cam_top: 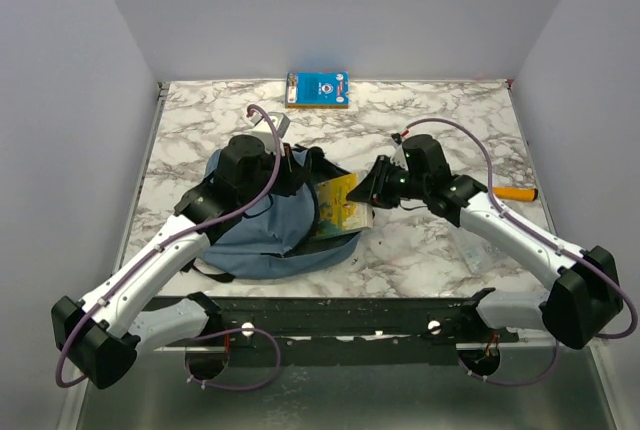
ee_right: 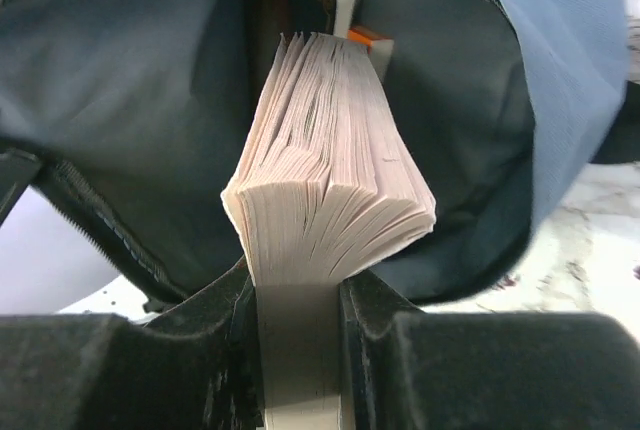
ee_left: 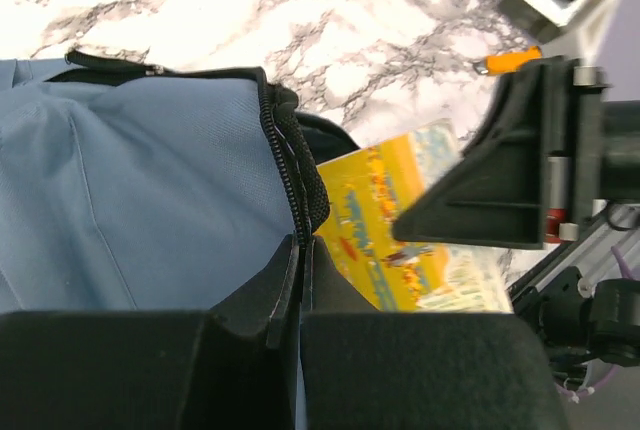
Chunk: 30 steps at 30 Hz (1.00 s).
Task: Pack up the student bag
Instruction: Place the book in the student bag.
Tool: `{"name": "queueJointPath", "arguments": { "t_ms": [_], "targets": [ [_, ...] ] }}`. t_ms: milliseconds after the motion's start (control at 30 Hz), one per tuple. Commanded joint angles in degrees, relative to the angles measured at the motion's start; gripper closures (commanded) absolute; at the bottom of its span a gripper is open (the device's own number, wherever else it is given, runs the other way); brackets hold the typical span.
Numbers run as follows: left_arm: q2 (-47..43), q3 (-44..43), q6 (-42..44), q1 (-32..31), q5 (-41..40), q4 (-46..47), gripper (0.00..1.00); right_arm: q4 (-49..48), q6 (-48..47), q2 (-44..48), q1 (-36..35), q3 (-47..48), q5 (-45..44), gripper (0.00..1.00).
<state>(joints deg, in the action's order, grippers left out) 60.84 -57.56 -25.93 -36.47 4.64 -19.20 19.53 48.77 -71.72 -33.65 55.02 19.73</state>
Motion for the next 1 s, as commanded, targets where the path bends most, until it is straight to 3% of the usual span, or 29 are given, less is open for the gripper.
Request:
{"name": "queueJointPath", "arguments": {
  "t_ms": [0,267,633,733,967],
  "targets": [
    [-4.41,0.12,-0.11,0.0,2.66,5.15,1.0,-22.23,8.5,-0.85,0.01,-1.48,7.2,0.99],
    [-4.26,-1.69,-0.83,0.09,4.02,4.69,1.0,-48.84,23.77,-6.93,-0.64,-8.86,13.64,0.99],
    [-2.13,-3.1,0.59,0.02,3.58,3.54,1.0,-66.86,20.43,-24.72,-10.63,-9.81,-2.81,0.99],
    [-2.35,-2.27,1.05,0.1,1.59,2.14,1.0,-62.41,17.77,-28.26,-10.74,-8.06,-2.77,0.65],
    [-3.36,0.17,0.8,0.08,0.17,2.14,1.0,-43.18,10.84,-22.72,-10.47,-9.41,-4.08,0.23]
  ]
}}
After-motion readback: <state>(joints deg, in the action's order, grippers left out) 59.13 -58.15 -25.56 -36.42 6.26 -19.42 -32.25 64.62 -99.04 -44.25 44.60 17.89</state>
